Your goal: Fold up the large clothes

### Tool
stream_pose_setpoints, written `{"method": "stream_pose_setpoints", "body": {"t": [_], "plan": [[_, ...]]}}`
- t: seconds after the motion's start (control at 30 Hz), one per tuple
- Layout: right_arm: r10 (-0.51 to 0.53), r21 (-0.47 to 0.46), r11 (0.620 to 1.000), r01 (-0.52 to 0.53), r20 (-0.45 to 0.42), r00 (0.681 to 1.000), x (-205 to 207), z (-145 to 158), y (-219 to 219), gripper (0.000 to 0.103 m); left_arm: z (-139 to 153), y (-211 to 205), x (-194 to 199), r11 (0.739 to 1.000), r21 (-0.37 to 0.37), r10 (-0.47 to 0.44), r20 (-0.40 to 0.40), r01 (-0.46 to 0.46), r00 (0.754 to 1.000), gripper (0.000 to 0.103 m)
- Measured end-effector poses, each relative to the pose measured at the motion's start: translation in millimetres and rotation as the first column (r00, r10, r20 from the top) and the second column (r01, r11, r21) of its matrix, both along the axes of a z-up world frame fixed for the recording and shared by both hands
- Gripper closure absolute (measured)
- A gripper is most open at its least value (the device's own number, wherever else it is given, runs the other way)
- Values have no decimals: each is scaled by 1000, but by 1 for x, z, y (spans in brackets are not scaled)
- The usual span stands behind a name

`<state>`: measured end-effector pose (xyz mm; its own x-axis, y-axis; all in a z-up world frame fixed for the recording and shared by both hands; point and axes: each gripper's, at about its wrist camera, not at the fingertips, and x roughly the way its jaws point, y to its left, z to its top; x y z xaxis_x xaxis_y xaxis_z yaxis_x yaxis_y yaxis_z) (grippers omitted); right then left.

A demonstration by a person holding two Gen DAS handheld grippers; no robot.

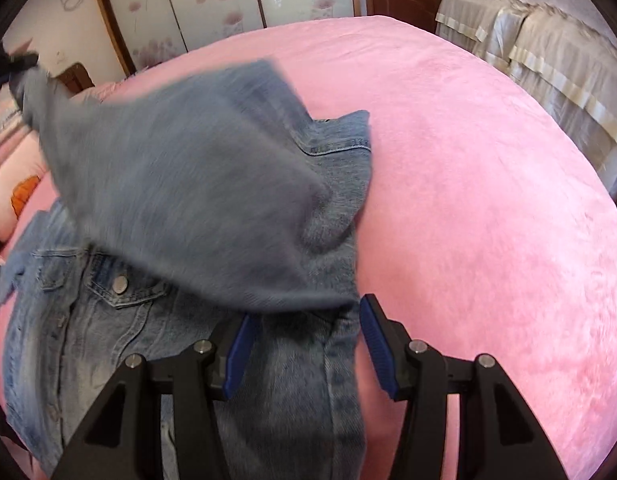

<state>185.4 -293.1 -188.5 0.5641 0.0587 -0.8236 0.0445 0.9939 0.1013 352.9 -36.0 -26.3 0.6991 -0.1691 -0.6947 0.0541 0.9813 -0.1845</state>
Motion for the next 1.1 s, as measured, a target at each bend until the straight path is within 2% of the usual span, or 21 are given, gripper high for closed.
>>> {"method": "stream_pose_setpoints", "body": {"t": [0.1,0.13,0.17,0.23,0.3,0.37,0.47,0.53,0.6,0.67,0.77,0.83,0.9,0.97,1.07,1.1], "plan": [[-1,-57,998,1,-7,1000,8,-4,3,51,-15,23,-1,1000,-2,29,-6,-29,1000,98],[-2,-75,997,2,-9,1000,10,-5,5,60,-16,28,-1,999,-4,39,2,-39,999,98],[-3,-101,995,2,-6,1000,11,-6,6,74,-16,35,-3,999,-13,47,14,-47,999,98],[-12,-150,989,11,-9,1000,12,-7,9,81,-21,53,-13,998,-25,57,25,-56,998,98],[1,-170,985,-2,-8,1000,9,-4,12,81,-31,60,-16,998,-6,59,16,-59,998,98],[12,-193,981,-14,-12,1000,6,-2,15,81,-47,72,-18,999,1,38,-34,-38,999,98],[11,-196,980,-17,-34,999,2,-1,13,81,-80,89,-15,1000,-27,2,-147,-6,989,81],[14,-160,987,-23,-55,998,-2,0,10,80,-103,103,-13,998,-69,-17,-207,3,978,65],[19,-131,991,-25,-53,998,-7,5,6,76,-122,118,-6,993,-116,-16,-251,-14,968,56],[24,-128,991,-28,-35,999,-12,12,7,67,-137,130,0,987,-155,-6,-278,-39,961,55],[38,-136,990,-38,3,999,-20,22,12,64,-157,147,17,971,-223,11,-330,-89,944,55],[43,-145,989,-40,17,999,-23,27,15,64,-170,152,31,967,-226,27,-361,-116,932,55],[44,-151,988,-40,27,999,-24,30,17,64,-185,150,46,966,-237,-2,-410,-105,912,55],[35,-156,987,-30,31,999,-24,31,16,64,-204,147,59,960,-270,-60,-470,-78,881,55],[10,-154,988,-7,24,1000,-22,29,12,64,-223,141,66,948,-315,-141,-519,-36,843,55],[2,-155,988,2,24,1000,-21,29,10,64,-225,140,65,949,-315,-154,-518,-20,841,55]]}}
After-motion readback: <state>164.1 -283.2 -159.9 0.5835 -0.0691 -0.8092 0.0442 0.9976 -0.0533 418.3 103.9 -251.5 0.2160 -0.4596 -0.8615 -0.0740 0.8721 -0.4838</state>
